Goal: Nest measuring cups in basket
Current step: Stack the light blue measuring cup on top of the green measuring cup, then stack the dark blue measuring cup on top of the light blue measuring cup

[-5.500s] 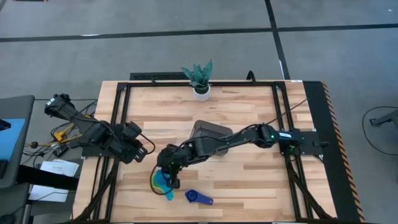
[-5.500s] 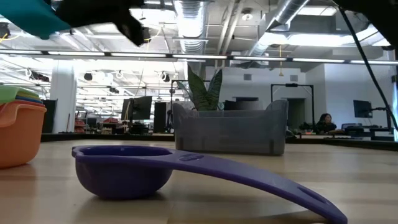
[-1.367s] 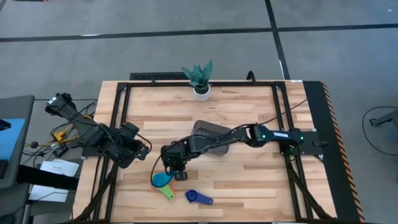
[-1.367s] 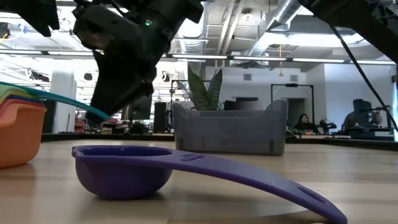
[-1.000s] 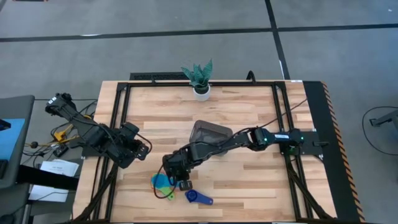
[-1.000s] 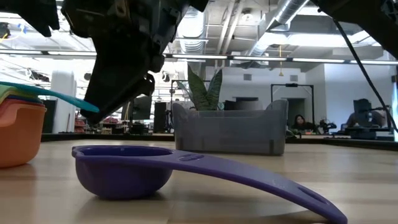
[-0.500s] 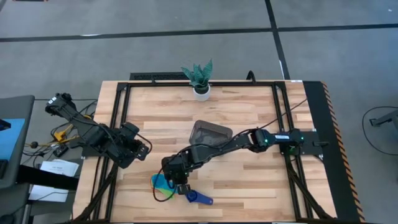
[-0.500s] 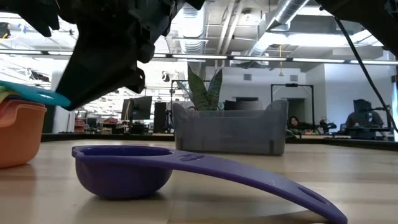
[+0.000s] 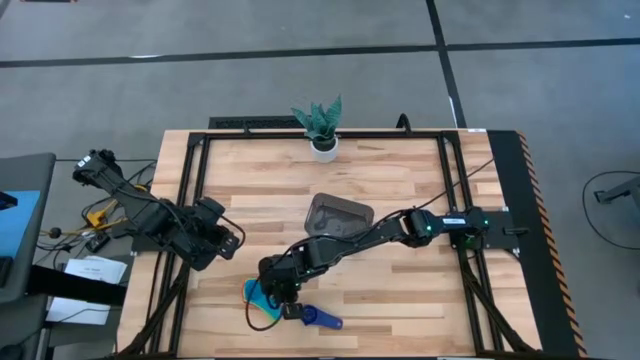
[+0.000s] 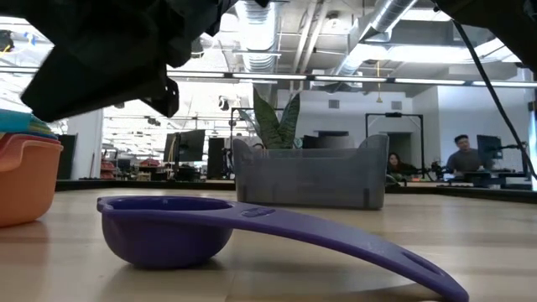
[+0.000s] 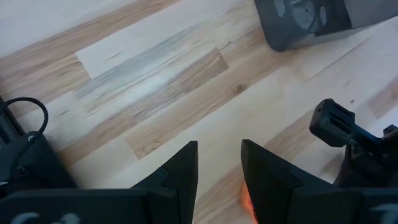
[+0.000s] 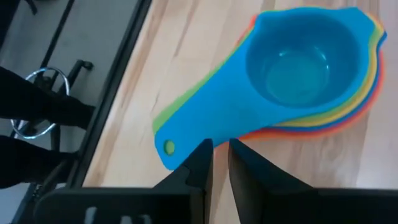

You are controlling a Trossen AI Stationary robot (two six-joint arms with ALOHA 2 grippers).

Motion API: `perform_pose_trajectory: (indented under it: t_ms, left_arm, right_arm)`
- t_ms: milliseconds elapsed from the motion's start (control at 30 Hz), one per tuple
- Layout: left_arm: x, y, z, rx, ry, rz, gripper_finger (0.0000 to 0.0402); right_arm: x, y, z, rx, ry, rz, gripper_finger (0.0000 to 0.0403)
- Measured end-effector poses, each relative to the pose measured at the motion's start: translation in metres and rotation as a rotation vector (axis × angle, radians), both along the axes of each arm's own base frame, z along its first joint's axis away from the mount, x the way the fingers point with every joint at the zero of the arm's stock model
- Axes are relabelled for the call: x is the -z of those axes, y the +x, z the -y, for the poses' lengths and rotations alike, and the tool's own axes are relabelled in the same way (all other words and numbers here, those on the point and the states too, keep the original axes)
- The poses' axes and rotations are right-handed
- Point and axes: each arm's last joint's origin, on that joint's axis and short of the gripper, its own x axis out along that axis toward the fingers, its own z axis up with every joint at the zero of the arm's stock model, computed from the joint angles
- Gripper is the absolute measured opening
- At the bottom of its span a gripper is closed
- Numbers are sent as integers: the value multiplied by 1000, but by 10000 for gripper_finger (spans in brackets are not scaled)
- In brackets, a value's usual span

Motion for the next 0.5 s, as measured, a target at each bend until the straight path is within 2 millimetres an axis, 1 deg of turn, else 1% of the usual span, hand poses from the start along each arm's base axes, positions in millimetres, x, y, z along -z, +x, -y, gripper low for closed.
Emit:
perform_pose_trajectory:
  t_ms: [100, 200, 333, 400, 500]
  left_arm:
    - [-1, 1, 1, 9, -4, 11, 109]
    - [-1, 2, 1, 14, -7, 17, 109]
    - [-1, 2, 4, 38, -11, 22, 109]
    - [-1, 0, 6, 50, -10, 20, 109]
    - [-1, -1, 8, 82, 1, 16, 109]
  right_arm:
    - [-1, 1, 0, 0, 10, 11, 74]
    - [0, 0, 1, 28, 8, -19, 74]
    - [4, -6, 6, 145, -43, -107, 74]
    - [-2, -12, 6, 195, -76, -139, 74]
    - [-19, -21, 0, 267, -103, -148, 74]
